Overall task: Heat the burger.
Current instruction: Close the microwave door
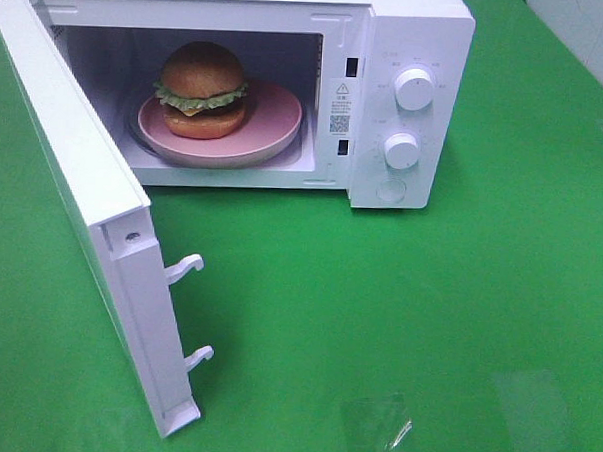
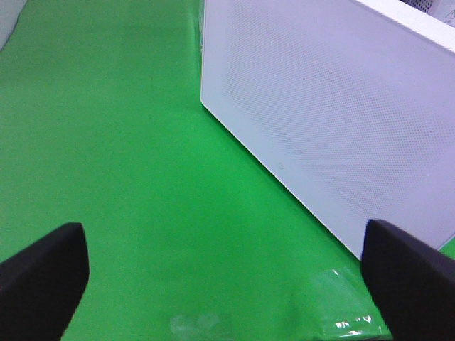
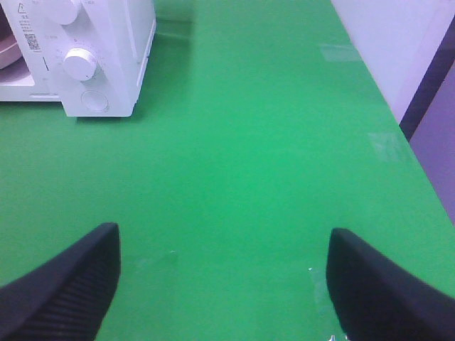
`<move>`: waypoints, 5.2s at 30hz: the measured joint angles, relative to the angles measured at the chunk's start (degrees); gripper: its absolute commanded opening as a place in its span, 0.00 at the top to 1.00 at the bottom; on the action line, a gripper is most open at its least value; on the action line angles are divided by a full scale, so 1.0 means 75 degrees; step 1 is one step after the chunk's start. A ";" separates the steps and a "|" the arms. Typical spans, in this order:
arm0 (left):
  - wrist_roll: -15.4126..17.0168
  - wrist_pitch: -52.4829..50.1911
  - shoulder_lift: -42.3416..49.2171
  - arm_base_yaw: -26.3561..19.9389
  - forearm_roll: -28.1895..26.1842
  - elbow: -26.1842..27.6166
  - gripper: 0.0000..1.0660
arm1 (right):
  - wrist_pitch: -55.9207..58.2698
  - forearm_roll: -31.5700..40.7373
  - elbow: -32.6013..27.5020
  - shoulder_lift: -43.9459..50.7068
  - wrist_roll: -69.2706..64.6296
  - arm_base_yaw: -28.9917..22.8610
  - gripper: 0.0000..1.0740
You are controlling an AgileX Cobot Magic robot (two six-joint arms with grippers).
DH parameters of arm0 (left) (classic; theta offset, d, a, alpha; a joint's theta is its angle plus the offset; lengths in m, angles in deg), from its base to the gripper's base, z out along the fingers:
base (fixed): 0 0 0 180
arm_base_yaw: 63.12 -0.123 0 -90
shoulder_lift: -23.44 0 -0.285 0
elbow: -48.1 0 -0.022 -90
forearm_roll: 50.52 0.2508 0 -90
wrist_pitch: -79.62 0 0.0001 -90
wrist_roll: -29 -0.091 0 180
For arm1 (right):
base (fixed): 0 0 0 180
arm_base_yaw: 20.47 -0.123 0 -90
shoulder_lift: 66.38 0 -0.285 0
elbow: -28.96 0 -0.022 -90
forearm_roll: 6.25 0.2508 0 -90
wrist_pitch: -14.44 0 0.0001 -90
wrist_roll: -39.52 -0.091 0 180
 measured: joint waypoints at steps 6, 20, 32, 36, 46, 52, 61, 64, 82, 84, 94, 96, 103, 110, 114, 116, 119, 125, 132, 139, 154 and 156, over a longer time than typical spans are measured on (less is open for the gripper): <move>0.0000 0.0000 0.0000 0.0000 0.0000 0.0000 0.08 | 0.0000 0.0000 0.0000 0.0000 0.0000 0.0000 0.29; 0.0000 -0.0413 0.0000 0.0000 -0.0321 0.0122 0.08 | 0.0000 0.0000 0.0000 0.0000 0.0000 0.0000 0.29; 0.0000 -0.2277 -0.0283 0.0000 0.0382 0.0153 0.44 | 0.0000 0.0000 0.0000 0.0000 0.0000 0.0000 0.29; 0.0000 -0.2712 -0.0825 0.0000 0.0474 0.0153 0.68 | 0.0000 0.0000 0.0000 0.0000 0.0000 0.0000 0.29; 0.0031 -0.4950 -0.2193 0.0000 0.0481 -0.0497 1.00 | 0.0000 0.0000 0.0000 0.0000 0.0000 0.0000 0.29; 0.0046 -0.7059 -0.2605 0.0000 0.0481 -0.1459 1.00 | 0.0000 0.0000 0.0000 0.0000 0.0000 0.0000 0.29; 0.0504 -0.9870 -0.3529 0.0000 0.0481 -0.2681 1.00 | 0.0000 0.0000 0.0000 0.0000 0.0000 0.0000 0.29; 0.0588 -1.0413 -0.3942 0.0000 0.0542 -0.2796 1.00 | 0.0000 0.0000 0.0000 0.0000 0.0000 0.0000 0.29; 0.1757 -1.2918 -0.7387 0.0000 0.2552 -0.2643 1.00 | 0.0000 0.0000 0.0000 0.0000 0.0000 0.0000 0.29; 0.1895 -1.3002 -0.7555 0.0000 0.2819 -0.2567 1.00 | 0.0000 0.0000 0.0000 0.0000 0.0000 0.0000 0.29; 0.2765 -1.4454 -0.9397 0.0000 0.4714 -0.2177 1.00 | 0.0000 0.0000 0.0000 0.0000 0.0000 0.0000 0.29; 0.2796 -1.4752 -0.9725 0.0000 0.4759 -0.2124 1.00 | 0.0000 0.0000 0.0000 0.0000 0.0000 0.0000 0.29; 0.2804 -1.4989 -1.0542 0.0183 0.4820 -0.1780 1.00 | 0.0000 0.0000 0.0000 0.0000 0.0000 0.0000 0.29; 0.2796 -1.5034 -1.1169 0.0634 0.4813 -0.1528 1.00 | 0.0000 0.0000 0.0000 0.0000 0.0000 0.0000 0.29; 0.2666 -1.5042 -1.1490 0.0970 0.4561 -0.1390 1.00 | 0.0000 0.0000 0.0000 0.0000 0.0000 0.0000 0.29; 0.2513 -1.5050 -1.1650 0.1169 0.4316 -0.1299 1.00 | 0.0000 0.0000 0.0000 0.0000 0.0000 0.0000 0.29; 0.2376 -1.5080 -1.1872 0.1436 0.4087 -0.1169 1.00 | 0.0000 0.0000 0.0000 0.0000 0.0000 0.0000 0.29; 0.2307 -1.5096 -1.2177 0.2047 0.3461 -0.0749 1.00 | 0.0000 0.0000 0.0000 0.0000 0.0000 0.0000 0.29; 0.2101 -1.4996 -1.2284 0.2445 0.2972 -0.0351 1.00 | 0.0000 0.0000 0.0000 0.0000 0.0000 0.0000 0.29; 0.1994 -1.4607 -1.2704 0.2911 0.2399 0.0367 1.00 | 0.0000 0.0000 0.0000 0.0000 0.0000 0.0000 0.29; 0.1146 -1.4217 -1.3873 0.3980 0.0894 0.1925 1.00 | 0.0000 0.0000 0.0000 0.0000 0.0000 0.0000 0.29; 0.0970 -1.3957 -1.4156 0.4163 0.0741 0.2376 1.00 | 0.0000 0.0000 0.0000 0.0000 0.0000 0.0000 0.29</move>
